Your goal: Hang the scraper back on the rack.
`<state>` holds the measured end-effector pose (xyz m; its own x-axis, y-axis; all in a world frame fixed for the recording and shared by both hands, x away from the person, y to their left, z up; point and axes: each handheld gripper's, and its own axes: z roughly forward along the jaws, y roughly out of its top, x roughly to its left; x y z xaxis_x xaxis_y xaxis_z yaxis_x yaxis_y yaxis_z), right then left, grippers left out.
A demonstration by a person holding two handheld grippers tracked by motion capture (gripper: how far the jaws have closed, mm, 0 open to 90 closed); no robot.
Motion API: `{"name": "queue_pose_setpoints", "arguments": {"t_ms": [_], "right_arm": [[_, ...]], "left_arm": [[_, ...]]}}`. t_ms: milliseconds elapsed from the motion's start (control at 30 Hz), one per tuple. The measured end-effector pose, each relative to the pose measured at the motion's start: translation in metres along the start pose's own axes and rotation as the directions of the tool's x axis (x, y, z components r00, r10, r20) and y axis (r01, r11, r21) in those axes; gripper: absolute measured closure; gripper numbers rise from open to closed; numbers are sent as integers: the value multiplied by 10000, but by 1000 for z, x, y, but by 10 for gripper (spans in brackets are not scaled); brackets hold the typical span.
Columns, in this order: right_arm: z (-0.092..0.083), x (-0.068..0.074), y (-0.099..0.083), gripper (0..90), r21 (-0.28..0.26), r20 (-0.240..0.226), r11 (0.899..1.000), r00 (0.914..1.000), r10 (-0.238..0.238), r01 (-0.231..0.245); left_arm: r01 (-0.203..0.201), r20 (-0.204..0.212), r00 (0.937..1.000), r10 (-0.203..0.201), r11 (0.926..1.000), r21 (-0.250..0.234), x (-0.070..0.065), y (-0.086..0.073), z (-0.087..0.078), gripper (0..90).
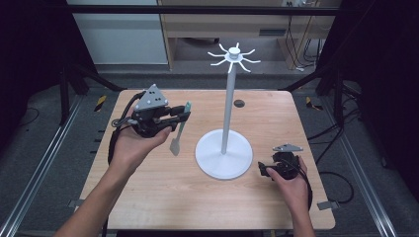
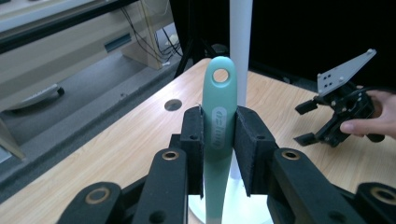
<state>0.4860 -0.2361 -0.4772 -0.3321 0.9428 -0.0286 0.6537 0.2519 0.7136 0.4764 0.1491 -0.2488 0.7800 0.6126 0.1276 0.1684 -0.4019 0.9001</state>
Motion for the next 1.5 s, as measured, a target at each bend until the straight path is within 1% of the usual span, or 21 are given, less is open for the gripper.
{"name": "queue_pose_setpoints", "arguments": {"t_ms": [200,300,367,633,800,900,1000,1333,1500], "right_arm": [[-1,0,0,105,-14,1,10000,10000,27,-27],[-2,1,0,105,-24,18,10000,10000,-16,16],[-2,1,0,105,-35,15,10000,10000,-10,10],[-1,0,0,105,-22,4,10000,10000,43,-43],[-2,1,0,105,-41,-16,10000,10000,17,-18],[-2,0,0,105,-44,-9,10000,10000,40,-40],[-2,0,0,105,-45,21,10000,10000,44,-44],[-2,0,0,105,-52,14,10000,10000,34,-34],[-2,-1,0,105,-51,17,10000,10000,29,-29]], "left_arm": [[-37,-11,10000,37,9998,-180,-3,12,-2,738],[0,-3,10000,0,9996,-274,-3,18,-3,738],[-22,-78,10000,19,9994,-344,-2,22,-5,738],[0,-240,9997,-11,9989,-465,2,27,-8,738],[-86,-320,9995,67,9981,-608,0,37,-11,738],[-48,-312,9995,23,9968,-794,0,44,-11,738],[-87,-324,9995,59,9961,-878,-3,51,-11,738],[-389,-494,9982,338,9934,-1076,-11,69,-11,738],[-358,-526,9982,297,9923,-1183,-10,76,-10,738]]}}
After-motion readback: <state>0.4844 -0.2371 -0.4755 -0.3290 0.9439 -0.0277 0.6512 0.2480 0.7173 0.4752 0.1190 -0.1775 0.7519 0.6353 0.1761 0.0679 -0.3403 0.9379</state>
